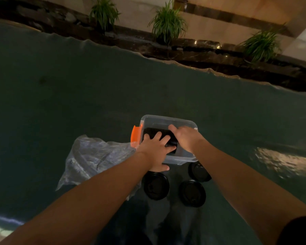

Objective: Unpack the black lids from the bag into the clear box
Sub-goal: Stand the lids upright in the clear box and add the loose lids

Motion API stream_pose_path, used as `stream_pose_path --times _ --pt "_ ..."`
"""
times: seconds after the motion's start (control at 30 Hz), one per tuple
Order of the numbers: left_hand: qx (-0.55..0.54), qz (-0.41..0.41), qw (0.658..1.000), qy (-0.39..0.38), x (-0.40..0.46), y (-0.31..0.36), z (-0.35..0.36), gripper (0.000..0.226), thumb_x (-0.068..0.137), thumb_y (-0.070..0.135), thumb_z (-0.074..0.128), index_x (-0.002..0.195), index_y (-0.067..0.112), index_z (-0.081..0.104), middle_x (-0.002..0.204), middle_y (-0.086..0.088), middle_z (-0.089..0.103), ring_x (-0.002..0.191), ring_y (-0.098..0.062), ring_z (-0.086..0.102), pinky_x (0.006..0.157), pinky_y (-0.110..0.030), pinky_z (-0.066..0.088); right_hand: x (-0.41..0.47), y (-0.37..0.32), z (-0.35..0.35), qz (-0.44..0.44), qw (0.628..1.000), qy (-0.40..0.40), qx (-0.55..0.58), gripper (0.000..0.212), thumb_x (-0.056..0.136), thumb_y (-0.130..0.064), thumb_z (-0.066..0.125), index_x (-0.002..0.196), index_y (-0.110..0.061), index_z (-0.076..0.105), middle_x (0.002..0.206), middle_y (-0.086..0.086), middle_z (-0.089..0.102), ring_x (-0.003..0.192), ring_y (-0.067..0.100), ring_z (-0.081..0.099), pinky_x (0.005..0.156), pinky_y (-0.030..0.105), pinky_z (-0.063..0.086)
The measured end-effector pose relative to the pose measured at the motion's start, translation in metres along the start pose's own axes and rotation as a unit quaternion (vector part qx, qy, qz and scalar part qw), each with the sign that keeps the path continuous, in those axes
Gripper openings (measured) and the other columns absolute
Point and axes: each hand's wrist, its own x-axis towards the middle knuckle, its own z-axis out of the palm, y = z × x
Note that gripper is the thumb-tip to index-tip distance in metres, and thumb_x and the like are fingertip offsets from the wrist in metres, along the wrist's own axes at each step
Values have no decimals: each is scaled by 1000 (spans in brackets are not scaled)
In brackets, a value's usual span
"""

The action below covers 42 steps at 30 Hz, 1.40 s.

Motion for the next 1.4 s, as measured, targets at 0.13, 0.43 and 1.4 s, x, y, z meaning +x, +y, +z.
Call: stream_pose_path --times 0.13,0.43,1.4 --pt "8 3 1000 -6 1 -2 0 86 82 75 52 155 35 29 154 -5 26 136 -34 26 99 -60 39 -2 -4 -2 16 1000 -8 0 46 90 -5 58 130 -15 37 94 10 57 92 31 59 72 46 54" --pt "-74 -25 997 -4 -5 -8 5 101 77 83 49 159 34 16 170 -4 8 155 -34 4 118 -66 13 -29 -14 -14 70 997 -4 31 66 89 -1 60 146 -17 31 117 16 59 110 34 55 80 47 55" --pt "-164 -74 977 112 -88 53 19 113 71 77 65 158 27 13 164 -8 23 153 -33 15 121 -53 28 -248 -6 38 288 949 91 87 109 75 -78 59 157 -42 -4 169 4 0 152 37 9 115 55 33"
